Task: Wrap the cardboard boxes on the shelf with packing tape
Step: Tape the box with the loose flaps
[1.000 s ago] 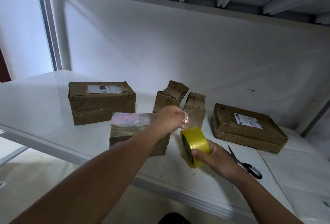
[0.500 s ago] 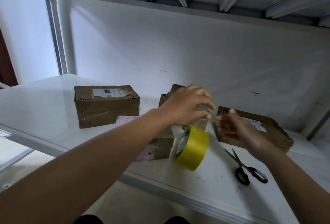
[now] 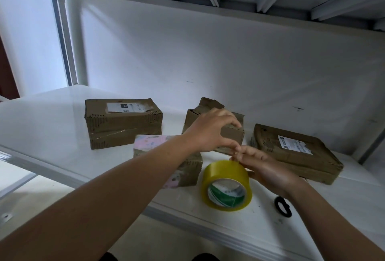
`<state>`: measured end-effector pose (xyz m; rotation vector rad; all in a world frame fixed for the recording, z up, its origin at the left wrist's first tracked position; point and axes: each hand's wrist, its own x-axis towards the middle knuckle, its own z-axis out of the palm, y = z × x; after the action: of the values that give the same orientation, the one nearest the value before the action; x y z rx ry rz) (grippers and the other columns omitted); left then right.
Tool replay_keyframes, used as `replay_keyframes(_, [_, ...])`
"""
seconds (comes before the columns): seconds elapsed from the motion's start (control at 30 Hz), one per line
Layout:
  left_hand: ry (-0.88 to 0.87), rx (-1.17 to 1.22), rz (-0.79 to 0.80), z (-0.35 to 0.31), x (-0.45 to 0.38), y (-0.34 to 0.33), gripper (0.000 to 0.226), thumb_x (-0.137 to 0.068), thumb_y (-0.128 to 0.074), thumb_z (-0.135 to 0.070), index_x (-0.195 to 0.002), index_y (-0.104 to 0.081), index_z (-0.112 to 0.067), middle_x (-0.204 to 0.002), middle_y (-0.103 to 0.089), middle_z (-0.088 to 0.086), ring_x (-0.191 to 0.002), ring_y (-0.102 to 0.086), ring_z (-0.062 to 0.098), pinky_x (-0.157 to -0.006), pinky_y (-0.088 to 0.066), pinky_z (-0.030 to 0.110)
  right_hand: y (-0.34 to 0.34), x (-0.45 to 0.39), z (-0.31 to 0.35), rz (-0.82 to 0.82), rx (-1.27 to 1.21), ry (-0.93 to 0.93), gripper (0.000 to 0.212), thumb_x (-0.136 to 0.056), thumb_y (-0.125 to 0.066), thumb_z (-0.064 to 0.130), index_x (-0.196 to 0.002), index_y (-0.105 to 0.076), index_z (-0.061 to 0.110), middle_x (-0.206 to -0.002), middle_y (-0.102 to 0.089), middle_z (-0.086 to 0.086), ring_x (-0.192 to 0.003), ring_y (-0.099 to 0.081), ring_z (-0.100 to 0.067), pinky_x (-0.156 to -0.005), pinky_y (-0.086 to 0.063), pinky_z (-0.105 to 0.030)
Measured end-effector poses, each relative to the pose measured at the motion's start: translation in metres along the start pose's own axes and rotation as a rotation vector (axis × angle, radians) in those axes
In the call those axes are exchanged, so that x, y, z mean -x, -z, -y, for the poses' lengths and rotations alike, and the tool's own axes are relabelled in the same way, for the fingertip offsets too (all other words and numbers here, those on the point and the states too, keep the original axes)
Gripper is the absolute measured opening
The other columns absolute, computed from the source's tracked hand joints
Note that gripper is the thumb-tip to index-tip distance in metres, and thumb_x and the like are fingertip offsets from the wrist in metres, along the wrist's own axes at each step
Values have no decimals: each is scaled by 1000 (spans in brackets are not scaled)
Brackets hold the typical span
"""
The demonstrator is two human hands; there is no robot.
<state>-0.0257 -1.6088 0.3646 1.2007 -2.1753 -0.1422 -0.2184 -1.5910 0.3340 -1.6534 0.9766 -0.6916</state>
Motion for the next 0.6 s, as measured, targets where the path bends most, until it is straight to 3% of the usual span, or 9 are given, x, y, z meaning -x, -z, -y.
replay_keyframes(0.17, [70, -76, 84, 7, -5, 16, 58, -71, -76, -51, -122, -58, -29, -134, -48, -6, -126, -35, 13, -102, -35, 35, -13, -4, -2, -47, -114, -1, 8, -76, -62, 36, -74, -65, 29, -92, -62, 0, -88, -53, -20, -75, -42, -32])
replay_keyframes(0.3, [304, 106, 354, 22, 5, 22, 67, -81, -68, -50, -138, -44, -24, -146, -39, -1, -134, -32, 18, -107, -33, 36, -19, -12, -4, -81, -171, -22, 10, -77, -62, 36, -76, -65, 27, -91, -61, -2, -83, -52, -21, -69, -42, -30])
replay_keyframes(0.4, [431, 166, 538, 37, 20, 23, 82, -81, -66, -54, -147, -28, -24, -152, -32, -1, -133, -36, 20, -106, -34, 35, -27, -19, -7, -111, -168, -20, 9, -78, -63, 34, -78, -66, 25, -93, -68, -1, -85, -61, -20, -73, -50, -32])
replay_keyframes(0.47, [484, 37, 615, 52, 29, 29, 94, -71, -72, -61, -147, -26, -29, -151, -32, -1, -133, -35, 22, -107, -32, 41, -28, -23, -9, -167, -206, -23, 11, -86, -61, 25, -77, -67, 24, -92, -72, 8, -88, -66, -14, -79, -54, -33])
replay_keyframes(0.53, [524, -257, 649, 69, 40, 35, 109, -61, -71, -73, -148, -21, -29, -153, -28, 1, -139, -25, 26, -113, -18, 55, -25, -25, -11, -222, -254, -39, 19, -90, -57, 20, -75, -67, 24, -87, -73, 14, -84, -66, -7, -77, -55, -32])
replay_keyframes(0.6, [580, -403, 657, 86, 51, 38, 123, -58, -64, -81, -152, -5, -28, -159, -11, 2, -146, -8, 27, -113, -3, 62, -22, -26, -14, -246, -277, -53, 17, -92, -56, 20, -79, -67, 22, -89, -73, 12, -86, -64, -10, -82, -53, -39])
